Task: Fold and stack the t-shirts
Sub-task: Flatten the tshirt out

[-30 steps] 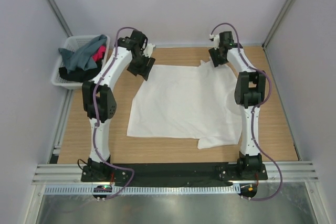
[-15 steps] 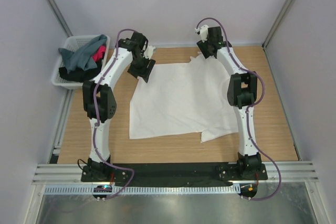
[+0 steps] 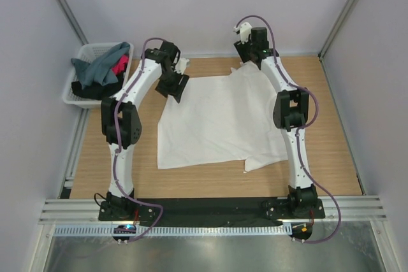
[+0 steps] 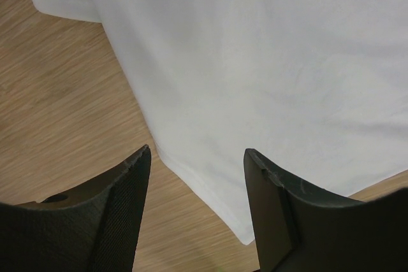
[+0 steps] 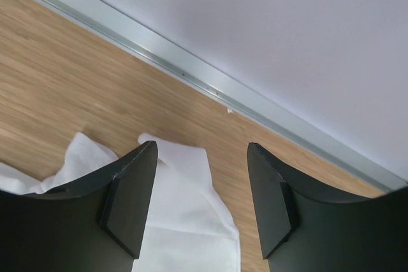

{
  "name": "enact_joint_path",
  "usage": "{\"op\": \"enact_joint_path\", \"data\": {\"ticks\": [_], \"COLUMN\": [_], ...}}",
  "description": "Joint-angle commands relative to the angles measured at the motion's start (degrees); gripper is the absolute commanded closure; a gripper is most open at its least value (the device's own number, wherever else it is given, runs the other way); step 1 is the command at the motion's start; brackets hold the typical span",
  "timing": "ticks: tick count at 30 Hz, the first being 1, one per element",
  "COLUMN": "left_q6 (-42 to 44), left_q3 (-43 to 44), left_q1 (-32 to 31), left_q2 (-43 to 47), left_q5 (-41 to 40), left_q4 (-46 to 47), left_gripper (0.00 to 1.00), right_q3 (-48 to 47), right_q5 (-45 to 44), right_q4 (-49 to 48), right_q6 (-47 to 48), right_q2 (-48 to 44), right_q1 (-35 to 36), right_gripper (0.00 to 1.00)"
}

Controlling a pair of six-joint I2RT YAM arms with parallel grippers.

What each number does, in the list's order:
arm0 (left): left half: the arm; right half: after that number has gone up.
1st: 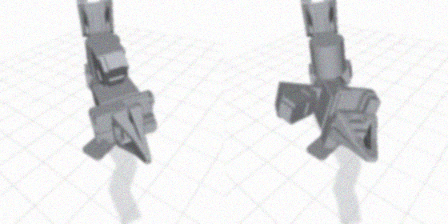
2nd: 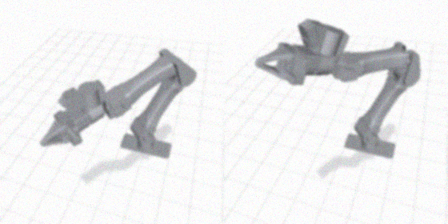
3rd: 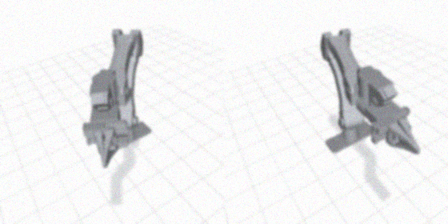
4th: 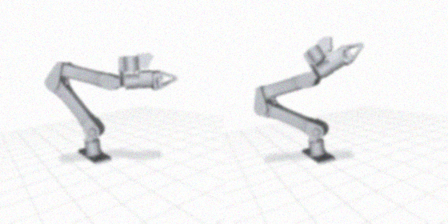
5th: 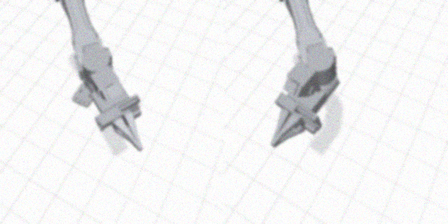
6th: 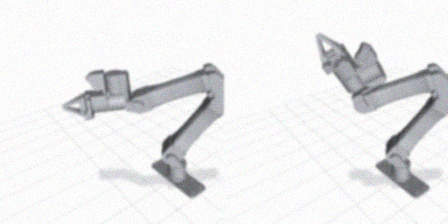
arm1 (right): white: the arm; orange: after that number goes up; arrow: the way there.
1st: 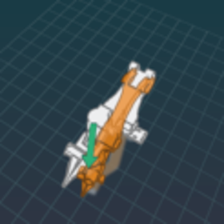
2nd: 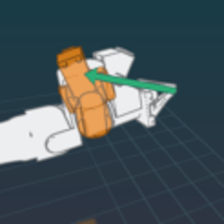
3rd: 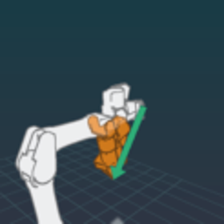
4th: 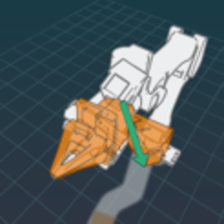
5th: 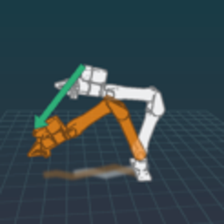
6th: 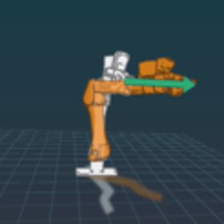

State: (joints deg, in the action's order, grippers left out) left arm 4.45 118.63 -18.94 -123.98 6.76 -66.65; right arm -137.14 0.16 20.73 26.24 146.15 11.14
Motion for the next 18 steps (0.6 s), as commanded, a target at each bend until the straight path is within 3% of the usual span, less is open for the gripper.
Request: {"op": "enact_joint_path", "data": {"ticks": [1,18], "left_q6": [-0.8,-0.8], "left_q3": [0.1,-1.0], "left_q1": [-0.4,-1.3], "left_q2": [-0.1,1.0], "left_q5": [1.3,-0.1], "left_q4": [0.0,0.3], "left_gripper": [0.39,0.39], "right_q3": [-5.1,-4.5], "right_q5": [2.3,-2.3], "right_q4": [-3.0,-5.9], "right_q6": [-1.0,0.0], "right_q2": [2.9,6.0], "right_q1": [1.8,2.7], "right_gripper": [0.35,0.35]}}
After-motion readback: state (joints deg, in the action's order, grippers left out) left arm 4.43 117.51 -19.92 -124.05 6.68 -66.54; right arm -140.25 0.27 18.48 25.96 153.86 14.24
